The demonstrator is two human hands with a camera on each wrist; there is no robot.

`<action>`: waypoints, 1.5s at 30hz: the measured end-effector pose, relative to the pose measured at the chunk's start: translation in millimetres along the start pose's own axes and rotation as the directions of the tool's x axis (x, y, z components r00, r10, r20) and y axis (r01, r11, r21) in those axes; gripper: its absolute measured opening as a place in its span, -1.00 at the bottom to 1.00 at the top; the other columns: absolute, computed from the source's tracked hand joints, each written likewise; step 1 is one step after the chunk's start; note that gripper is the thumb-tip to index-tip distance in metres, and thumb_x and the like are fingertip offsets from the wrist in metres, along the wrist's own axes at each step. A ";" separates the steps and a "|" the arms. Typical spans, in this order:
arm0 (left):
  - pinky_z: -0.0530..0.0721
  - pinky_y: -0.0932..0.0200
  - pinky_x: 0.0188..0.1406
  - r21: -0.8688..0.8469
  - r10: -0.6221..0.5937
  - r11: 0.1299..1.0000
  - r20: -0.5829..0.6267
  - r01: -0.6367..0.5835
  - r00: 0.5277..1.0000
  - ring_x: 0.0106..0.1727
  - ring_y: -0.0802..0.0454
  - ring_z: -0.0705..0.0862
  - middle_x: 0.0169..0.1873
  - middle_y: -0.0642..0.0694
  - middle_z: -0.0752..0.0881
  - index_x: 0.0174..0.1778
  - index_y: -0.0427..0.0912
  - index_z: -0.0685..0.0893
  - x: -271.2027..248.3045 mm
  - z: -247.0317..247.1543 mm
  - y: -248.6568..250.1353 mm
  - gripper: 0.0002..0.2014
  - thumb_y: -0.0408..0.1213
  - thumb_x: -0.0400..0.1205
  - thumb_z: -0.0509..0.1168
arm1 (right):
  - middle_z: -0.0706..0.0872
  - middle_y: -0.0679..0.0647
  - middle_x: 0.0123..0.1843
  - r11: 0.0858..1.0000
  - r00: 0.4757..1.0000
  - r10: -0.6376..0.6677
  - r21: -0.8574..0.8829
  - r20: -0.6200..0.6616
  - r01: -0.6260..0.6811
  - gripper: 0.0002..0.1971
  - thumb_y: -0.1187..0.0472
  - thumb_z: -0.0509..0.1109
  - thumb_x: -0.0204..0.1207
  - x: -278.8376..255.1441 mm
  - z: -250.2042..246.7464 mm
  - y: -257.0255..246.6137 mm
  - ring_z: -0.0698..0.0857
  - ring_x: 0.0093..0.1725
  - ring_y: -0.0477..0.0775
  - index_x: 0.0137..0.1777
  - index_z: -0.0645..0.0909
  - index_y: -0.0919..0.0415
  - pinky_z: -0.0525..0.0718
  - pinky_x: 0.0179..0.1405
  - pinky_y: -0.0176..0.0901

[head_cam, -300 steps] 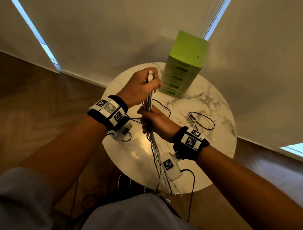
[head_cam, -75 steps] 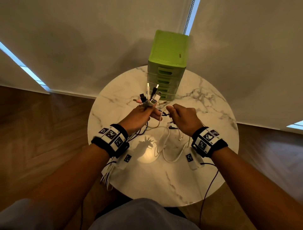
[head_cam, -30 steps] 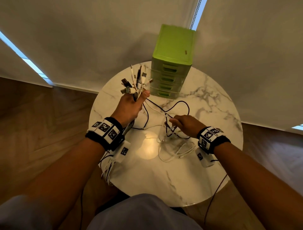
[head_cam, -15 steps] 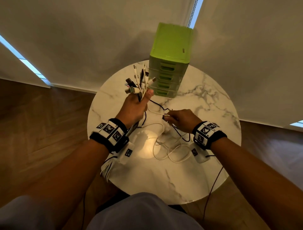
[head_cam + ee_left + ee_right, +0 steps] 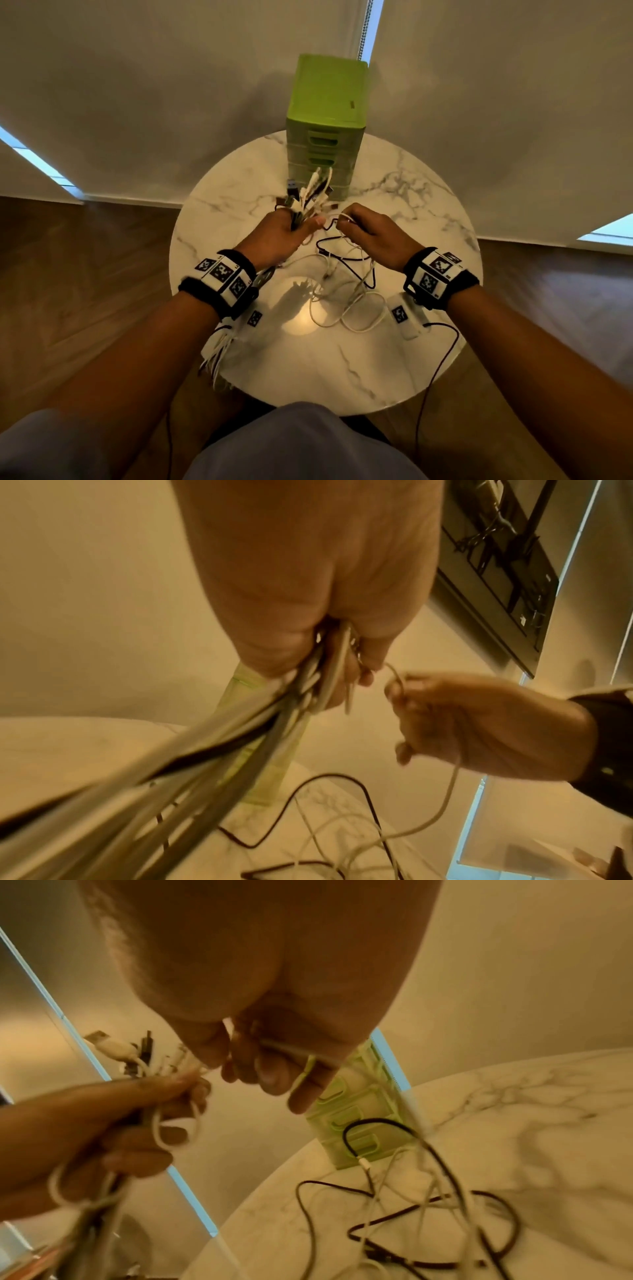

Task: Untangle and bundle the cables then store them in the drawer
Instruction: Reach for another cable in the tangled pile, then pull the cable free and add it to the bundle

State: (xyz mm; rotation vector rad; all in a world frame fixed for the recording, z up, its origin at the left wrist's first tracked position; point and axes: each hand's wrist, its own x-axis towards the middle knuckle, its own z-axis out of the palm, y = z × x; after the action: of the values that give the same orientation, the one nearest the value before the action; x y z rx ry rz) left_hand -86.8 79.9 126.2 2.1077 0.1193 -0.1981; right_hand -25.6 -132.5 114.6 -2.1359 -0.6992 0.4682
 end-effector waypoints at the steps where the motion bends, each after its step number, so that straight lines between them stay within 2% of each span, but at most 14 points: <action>1: 0.46 0.25 -0.44 0.003 -0.016 1.000 -0.066 0.016 0.998 -0.54 0.16 0.48 -0.56 0.06 0.54 -0.09 -0.29 0.76 2.3 -5.6 -0.7 -0.50 0.15 0.72 0.28 | 0.71 0.04 -0.11 0.998 0.999 0.044 -0.046 0.029 -0.043 -0.81 0.04 0.18 0.77 -4.0 -2.3 7.0 0.62 -0.20 -0.07 0.11 0.56 0.12 0.56 -0.16 -0.26; 7: 0.51 0.11 -0.38 -0.118 -0.010 0.993 -0.187 -0.012 0.982 -0.55 0.05 0.47 -0.61 0.07 0.51 -0.28 -0.12 0.63 -1.0 -31.2 5.4 -0.59 0.13 0.71 0.31 | 0.77 -0.04 -0.06 0.981 0.993 0.115 -0.154 -0.013 -0.116 -0.72 0.07 0.11 0.81 -27.8 2.1 39.8 0.68 -0.11 -0.15 0.20 0.64 0.13 0.59 0.00 -0.18; 10: 0.45 0.16 -0.43 -0.270 -0.038 0.963 -0.171 -0.010 0.984 -0.61 0.16 0.40 -0.66 0.11 0.46 -0.29 -0.04 0.59 -10.4 -16.2 21.8 -0.67 0.01 0.76 0.29 | 0.82 0.09 -0.08 0.992 0.988 0.082 0.109 -0.132 -0.068 -0.76 0.12 0.12 0.81 -31.0 5.3 27.6 0.79 -0.07 -0.10 0.32 0.58 0.09 0.73 0.07 -0.17; 13: 0.46 0.17 -0.44 -0.286 -0.009 0.958 -0.128 -0.028 0.992 -0.52 0.06 0.41 -0.50 -0.08 0.48 -0.14 -0.06 0.68 -14.2 0.6 33.3 -0.73 0.02 0.77 0.27 | 0.79 0.34 0.01 0.886 0.972 0.090 0.463 -0.215 0.021 -0.72 0.23 0.09 0.82 -38.2 -1.3 2.2 0.81 0.10 0.16 0.42 0.51 0.15 0.77 0.13 -0.14; 16: 0.42 0.20 -0.49 -0.291 0.031 0.955 -0.082 -0.053 0.996 -0.59 0.12 0.37 -0.63 0.10 0.42 -0.18 -0.07 0.64 -17.6 13.3 40.4 -0.71 -0.01 0.78 0.25 | 0.77 0.38 -0.02 0.827 0.967 0.083 0.559 -0.240 0.068 -0.70 0.22 0.08 0.82 -50.5 -11.8 -14.2 0.81 0.10 0.23 0.46 0.47 0.21 0.76 0.09 -0.16; 19: 0.39 0.23 -0.54 -0.336 0.022 0.941 -0.073 -0.046 0.997 -0.60 0.15 0.38 -0.60 0.12 0.42 -0.04 -0.15 0.69 -16.1 20.2 47.6 -0.71 -0.01 0.78 0.25 | 0.78 0.22 -0.14 0.911 0.970 0.163 0.406 -0.179 -0.078 -0.74 0.18 0.09 0.82 -64.0 -17.8 3.1 0.83 0.00 0.22 0.40 0.50 0.12 0.81 0.02 -0.04; 22: 0.36 0.25 -0.57 -0.445 -0.008 0.895 -0.087 -0.032 0.996 -0.58 0.15 0.39 -0.54 0.08 0.44 -0.22 -0.02 0.61 -14.4 21.6 60.7 -0.74 -0.06 0.79 0.25 | 0.81 0.05 -0.08 0.964 0.965 0.263 0.042 -0.009 -0.262 -0.77 0.08 0.18 0.78 -85.6 -16.1 34.6 0.79 0.01 0.13 0.24 0.60 0.14 0.77 -0.06 -0.18; 25: 0.40 0.29 -0.58 -0.461 -0.028 0.887 -0.109 -0.026 0.994 -0.58 0.16 0.41 -0.54 0.06 0.45 -0.31 -0.03 0.53 -15.0 22.6 69.5 -0.68 -0.09 0.79 0.24 | 0.78 0.06 0.04 0.978 0.985 0.161 -0.143 0.056 -0.152 -0.80 0.13 0.26 0.75 -94.2 2.6 58.6 0.69 0.00 0.04 0.21 0.65 0.19 0.53 -0.08 -0.48; 29: 0.49 0.24 -0.50 -0.489 -0.064 0.872 -0.151 -0.018 0.986 -0.55 0.17 0.44 -0.57 0.11 0.45 -0.27 -0.07 0.55 -16.0 12.4 65.9 -0.69 -0.07 0.79 0.23 | 0.75 0.09 0.15 0.953 0.969 0.228 -0.224 0.095 -0.203 -0.72 0.11 0.13 0.80 -84.4 24.4 76.9 0.66 0.09 0.10 0.24 0.63 0.21 0.53 0.11 -0.15; 31: 0.52 0.24 -0.48 -0.476 -0.072 0.879 -0.193 -0.029 0.979 -0.51 0.16 0.45 -0.57 0.12 0.44 -0.28 -0.06 0.56 -17.3 -1.1 58.9 -0.68 -0.06 0.79 0.22 | 0.77 0.11 0.10 0.959 0.972 0.234 -0.161 -0.006 -0.232 -0.71 0.12 0.10 0.82 -79.3 24.4 77.2 0.71 0.06 0.13 0.22 0.61 0.23 0.57 0.09 -0.16; 35: 0.53 0.14 -0.37 -0.357 -0.069 0.934 -0.227 -0.017 0.972 -0.45 0.12 0.47 -0.43 0.02 0.46 -0.23 -0.06 0.56 -19.9 -19.8 40.9 -0.69 -0.01 0.79 0.21 | 0.80 0.20 -0.01 0.933 0.953 0.182 0.349 -0.244 -0.089 -0.80 0.21 0.09 0.82 -60.9 15.8 50.6 0.80 -0.06 0.11 0.19 0.56 0.16 0.79 0.01 -0.13; 39: 0.49 0.03 -0.26 -0.258 -0.088 0.965 -0.115 0.056 0.990 -0.42 0.00 0.47 -0.47 -0.05 0.50 -0.16 -0.17 0.62 -25.2 -0.8 19.2 -0.63 0.06 0.78 0.21 | 0.74 0.36 0.04 0.778 0.955 0.196 0.628 -0.222 -0.014 -0.86 0.19 0.08 0.82 -48.0 4.5 6.9 0.79 -0.03 0.24 0.17 0.48 0.12 0.83 -0.03 0.15; 42: 0.50 0.08 -0.33 -0.199 -0.043 0.979 -0.024 0.037 0.999 -0.51 0.03 0.48 -0.59 0.04 0.50 -0.31 -0.14 0.55 -27.3 24.0 16.3 -0.55 0.12 0.76 0.21 | 0.78 0.25 -0.11 0.870 0.976 0.178 0.484 -0.127 -0.096 -0.84 0.12 0.08 0.82 -48.7 4.2 -1.7 0.79 -0.12 0.16 0.20 0.49 0.06 0.80 -0.30 0.03; 45: 0.58 0.03 -0.30 -0.152 -0.007 0.988 -0.005 0.006 1.000 -0.51 0.03 0.52 -0.59 0.00 0.52 -0.34 -0.14 0.58 -23.2 40.9 20.0 -0.52 0.14 0.77 0.18 | 0.73 0.04 -0.29 0.974 0.993 0.103 0.206 -0.059 -0.089 -0.80 0.06 0.11 0.81 -49.2 13.7 3.1 0.70 -0.29 -0.02 0.16 0.56 0.03 0.69 -0.26 -0.10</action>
State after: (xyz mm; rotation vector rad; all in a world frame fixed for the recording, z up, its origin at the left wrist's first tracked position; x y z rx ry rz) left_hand -110.2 34.5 126.5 1.9562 0.1397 -0.1817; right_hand -70.3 -156.6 108.4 -1.9886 -0.4883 0.4933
